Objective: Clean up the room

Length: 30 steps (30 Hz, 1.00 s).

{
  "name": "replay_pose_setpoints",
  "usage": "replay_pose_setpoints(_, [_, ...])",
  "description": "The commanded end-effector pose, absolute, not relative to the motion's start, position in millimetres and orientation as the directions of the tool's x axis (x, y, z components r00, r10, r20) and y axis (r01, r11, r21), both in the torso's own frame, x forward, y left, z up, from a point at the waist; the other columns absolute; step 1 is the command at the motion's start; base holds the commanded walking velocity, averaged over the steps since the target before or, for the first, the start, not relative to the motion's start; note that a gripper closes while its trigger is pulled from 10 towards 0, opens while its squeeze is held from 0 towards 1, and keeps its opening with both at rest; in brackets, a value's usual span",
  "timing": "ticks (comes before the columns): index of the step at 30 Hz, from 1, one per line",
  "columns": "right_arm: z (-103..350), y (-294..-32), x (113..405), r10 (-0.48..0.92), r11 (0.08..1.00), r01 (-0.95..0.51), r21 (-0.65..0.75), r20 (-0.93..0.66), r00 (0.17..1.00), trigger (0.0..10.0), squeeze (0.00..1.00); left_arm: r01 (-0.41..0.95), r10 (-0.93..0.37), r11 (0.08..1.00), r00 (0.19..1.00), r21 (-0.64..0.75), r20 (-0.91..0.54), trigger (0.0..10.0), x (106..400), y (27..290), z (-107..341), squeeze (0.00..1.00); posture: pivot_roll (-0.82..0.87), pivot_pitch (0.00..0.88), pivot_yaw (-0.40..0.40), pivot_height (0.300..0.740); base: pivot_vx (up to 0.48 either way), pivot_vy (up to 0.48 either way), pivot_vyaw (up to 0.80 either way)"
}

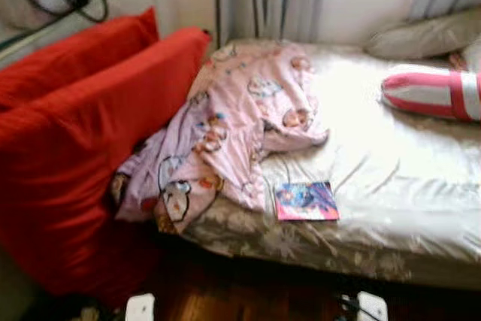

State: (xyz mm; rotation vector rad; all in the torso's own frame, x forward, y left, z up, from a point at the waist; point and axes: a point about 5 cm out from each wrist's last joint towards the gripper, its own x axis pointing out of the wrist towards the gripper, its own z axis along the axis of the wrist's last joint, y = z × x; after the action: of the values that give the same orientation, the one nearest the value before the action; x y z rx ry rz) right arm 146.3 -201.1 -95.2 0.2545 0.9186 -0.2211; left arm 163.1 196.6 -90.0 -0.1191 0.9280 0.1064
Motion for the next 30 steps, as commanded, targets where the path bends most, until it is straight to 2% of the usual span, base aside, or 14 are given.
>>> replay_pose_setpoints(1, [-93.1, -193.1, 154.0, -0.064, 0.946, 0.288, 0.147, -0.788, 0.613, 10.0, 0.00, -0.144, 0.058, 0.989, 0.575, -0.031, -0.816, 10.0, 157.0, 205.4, -91.3, 0.00, 0.01, 0.000, 0.012, 0.740, 0.247, 0.000, 0.00])
replay_pose_setpoints(18, [-90.2, -193.6, 160.6, -0.065, 0.948, 0.280, 0.148, -0.774, 0.629, 10.0, 0.00, -0.150, 0.060, 0.988, 0.585, -0.035, -0.808, 10.0, 161.1, 205.2, -89.7, 0.00, 0.02, 0.000, 0.009, 0.740, 0.303, 0.000, 0.00])
replay_pose_setpoints(30, [-87.6, -197.9, 165.7, -0.088, 0.943, 0.302, 0.142, -0.766, 0.636, 10.0, 0.00, -0.149, 0.058, 0.988, 0.593, -0.039, -0.803, 10.0, 164.0, 204.9, -88.5, 0.00, 0.02, 0.051, 0.003, 0.740, 0.274, 0.000, 0.00])
